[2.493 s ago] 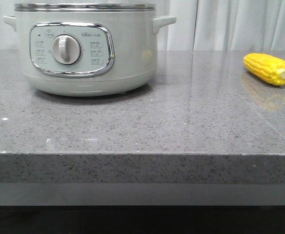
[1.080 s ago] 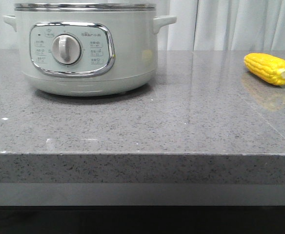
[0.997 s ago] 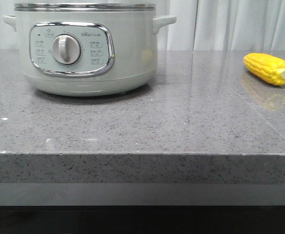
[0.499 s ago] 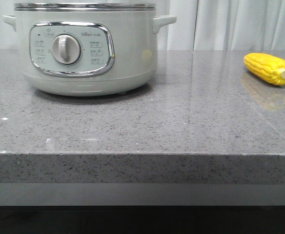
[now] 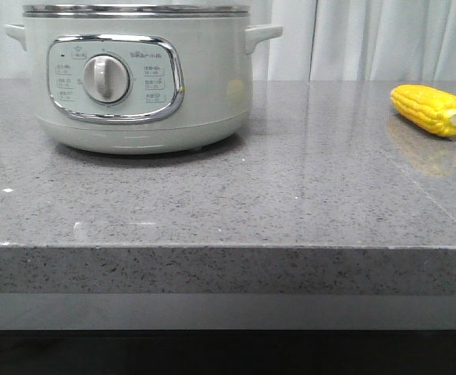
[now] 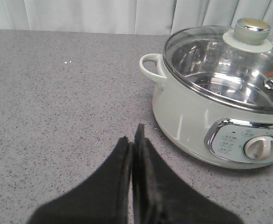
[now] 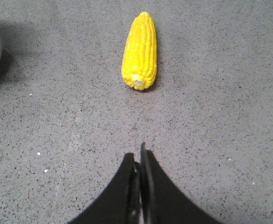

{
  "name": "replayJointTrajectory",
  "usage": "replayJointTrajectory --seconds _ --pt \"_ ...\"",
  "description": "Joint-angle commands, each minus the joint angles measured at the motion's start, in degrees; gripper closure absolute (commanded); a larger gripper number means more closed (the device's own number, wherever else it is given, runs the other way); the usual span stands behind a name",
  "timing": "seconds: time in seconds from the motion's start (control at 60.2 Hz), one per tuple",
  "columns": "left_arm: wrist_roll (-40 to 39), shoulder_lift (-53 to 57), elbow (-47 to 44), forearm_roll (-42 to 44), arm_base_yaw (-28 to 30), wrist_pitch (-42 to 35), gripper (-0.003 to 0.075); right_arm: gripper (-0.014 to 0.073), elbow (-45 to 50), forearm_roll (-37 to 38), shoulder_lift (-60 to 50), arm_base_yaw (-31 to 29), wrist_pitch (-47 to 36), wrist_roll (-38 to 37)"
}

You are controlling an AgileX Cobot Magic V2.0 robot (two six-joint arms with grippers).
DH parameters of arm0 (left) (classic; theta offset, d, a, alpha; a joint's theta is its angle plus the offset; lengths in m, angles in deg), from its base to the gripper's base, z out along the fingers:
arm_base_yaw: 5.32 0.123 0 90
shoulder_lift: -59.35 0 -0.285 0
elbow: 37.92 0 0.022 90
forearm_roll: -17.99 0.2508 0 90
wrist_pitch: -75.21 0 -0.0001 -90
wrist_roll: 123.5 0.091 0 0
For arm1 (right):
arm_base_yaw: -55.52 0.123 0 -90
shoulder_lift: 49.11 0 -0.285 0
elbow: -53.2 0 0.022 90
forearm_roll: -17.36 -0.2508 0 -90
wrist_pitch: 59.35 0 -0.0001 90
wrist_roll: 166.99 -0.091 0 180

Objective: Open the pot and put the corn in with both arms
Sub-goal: 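Lower the open left gripper onto the lid's round knob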

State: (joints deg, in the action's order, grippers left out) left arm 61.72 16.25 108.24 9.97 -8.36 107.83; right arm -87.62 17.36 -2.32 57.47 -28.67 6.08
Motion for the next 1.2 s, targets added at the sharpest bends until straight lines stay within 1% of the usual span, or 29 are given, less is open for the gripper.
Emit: replayJointTrajectory --seconds 0.0,0.033,0.066,0.083,0.116,0.15,0.183,0.249,0.366,0.465,0.565,0.765,0.898,1.18 --pt "0.0 -1.3 1.8 -0.3 0.0 -5.2 0.0588 0.0437 -2.0 0.5 0.2 0.1 -3.7 0.3" --pt "0.0 -1.5 1.8 -0.3 0.0 -5.4 0.0521 0.0375 -2.0 0.5 0.2 0.1 -3.7 0.3" --pt "0.0 -1.8 1.8 -0.2 0.0 -5.5 0.0462 0.0294 -2.0 0.5 0.2 0.1 -3.7 0.3" --pt "0.0 -2.0 1.8 -0.2 0.0 -5.6 0.0417 0.0246 -2.0 0.5 0.2 0.1 -3.7 0.3" --pt "0.0 -2.2 1.8 0.0 0.0 -5.7 0.0344 0.0188 -2.0 0.5 0.2 0.1 -3.7 0.3" --pt "0.0 -2.5 1.8 -0.1 0.0 -5.9 0.0293 0.0127 -2.0 0.5 0.2 0.1 -3.7 0.3" --pt "0.0 -3.0 1.8 -0.1 0.0 -6.3 0.0241 0.009 -2.0 0.5 0.2 0.1 -3.7 0.3" --pt "0.0 -3.7 1.8 -0.1 0.0 -7.8 0.0197 0.0046 -2.0 0.5 0.2 0.1 -3.7 0.3" --pt "0.0 -5.9 1.8 -0.9 -0.9 -11.7 0.0211 0.0044 -2.0 0.5 0.2 0.1 -3.7 0.3" --pt "0.0 -8.5 2.0 -0.9 -3.9 -15.9 0.0225 0.0044 -2.0 0.5 0.2 0.1 -3.7 0.3" --pt "0.0 -11.7 3.5 -0.7 -7.7 -17.7 0.0227 0.0044 -2.0 0.5 0.2 0.1 -3.7 0.3" --pt "0.0 -19.7 9.3 -0.7 -14.4 -20.8 0.0227 0.0044 -2.0 0.5 0.2 0.1 -3.7 0.3" --pt "0.0 -25.2 13.2 -0.7 -17.6 -23.2 0.0227 0.0044 -2.0 0.5 0.2 0.1 -3.7 0.3" --pt "0.0 -36.5 24.4 -0.9 -21.1 -25.4 0.0228 0.0044 -2.0 0.5 0.2 0.1 -3.7 0.3"
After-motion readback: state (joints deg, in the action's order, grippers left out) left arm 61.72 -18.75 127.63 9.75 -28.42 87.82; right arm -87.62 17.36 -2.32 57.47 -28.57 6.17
